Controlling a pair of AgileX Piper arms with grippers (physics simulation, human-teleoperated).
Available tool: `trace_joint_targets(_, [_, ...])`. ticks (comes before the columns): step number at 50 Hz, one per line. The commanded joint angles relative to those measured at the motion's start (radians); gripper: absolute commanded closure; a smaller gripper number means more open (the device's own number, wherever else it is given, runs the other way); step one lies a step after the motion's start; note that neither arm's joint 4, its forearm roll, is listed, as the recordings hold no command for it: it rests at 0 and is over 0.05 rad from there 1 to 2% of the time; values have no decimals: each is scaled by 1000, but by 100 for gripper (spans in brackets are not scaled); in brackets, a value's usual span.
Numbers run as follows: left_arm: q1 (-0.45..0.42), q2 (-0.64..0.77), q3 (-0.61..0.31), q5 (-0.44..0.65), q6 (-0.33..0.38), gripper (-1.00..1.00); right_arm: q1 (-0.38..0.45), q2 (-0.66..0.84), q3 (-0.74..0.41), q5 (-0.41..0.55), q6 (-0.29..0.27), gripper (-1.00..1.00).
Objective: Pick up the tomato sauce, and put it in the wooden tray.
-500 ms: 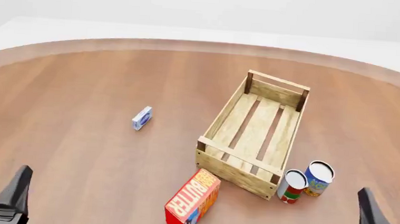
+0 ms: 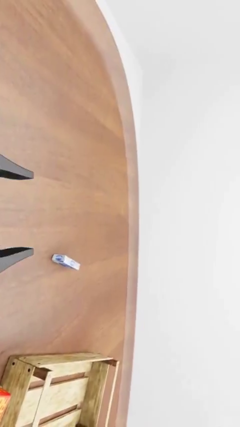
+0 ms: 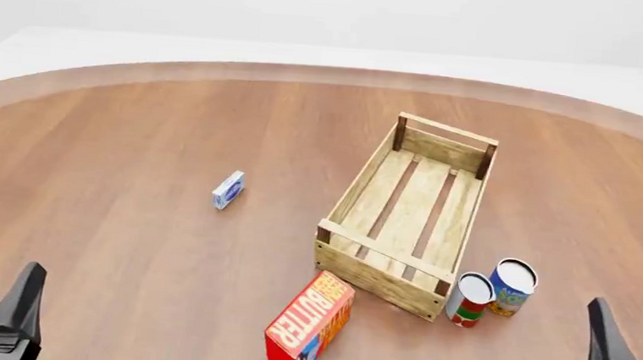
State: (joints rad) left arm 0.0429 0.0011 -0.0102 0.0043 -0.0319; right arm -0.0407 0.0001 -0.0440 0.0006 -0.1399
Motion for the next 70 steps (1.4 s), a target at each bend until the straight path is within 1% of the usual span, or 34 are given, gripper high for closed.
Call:
trace_joint_targets(1, [4, -1, 4, -11, 2, -100, -3, 0, -1, -2, -23, -100])
trace_joint_targets(10, [6, -1, 6, -14, 4, -100, -2, 0, 7, -8, -27, -100])
trace_joint_targets(17, [16, -1, 10, -16, 28, -100, 6, 0, 13, -7, -34, -100])
trace_joint_targets(44, [30, 1, 10, 0, 29, -100, 14, 0, 32, -3, -23, -100])
trace_joint_targets(57, [35, 1, 10, -2, 30, -100, 18, 0, 33, 4, -28, -100])
trace_joint_targets(59, [36, 1, 10, 0, 29, -100, 17, 0, 37, 18, -22, -100])
trace_joint_targets(60, [35, 0, 10, 2, 28, -100, 22, 0, 33, 53, -9, -100])
trace_joint_targets(65, [36, 0, 9, 6, 21, -100, 33, 0, 33, 77, -8, -100])
trace_joint_targets(70, [35, 0, 8, 9, 15, -100, 53, 0, 43, 112, 8, -100])
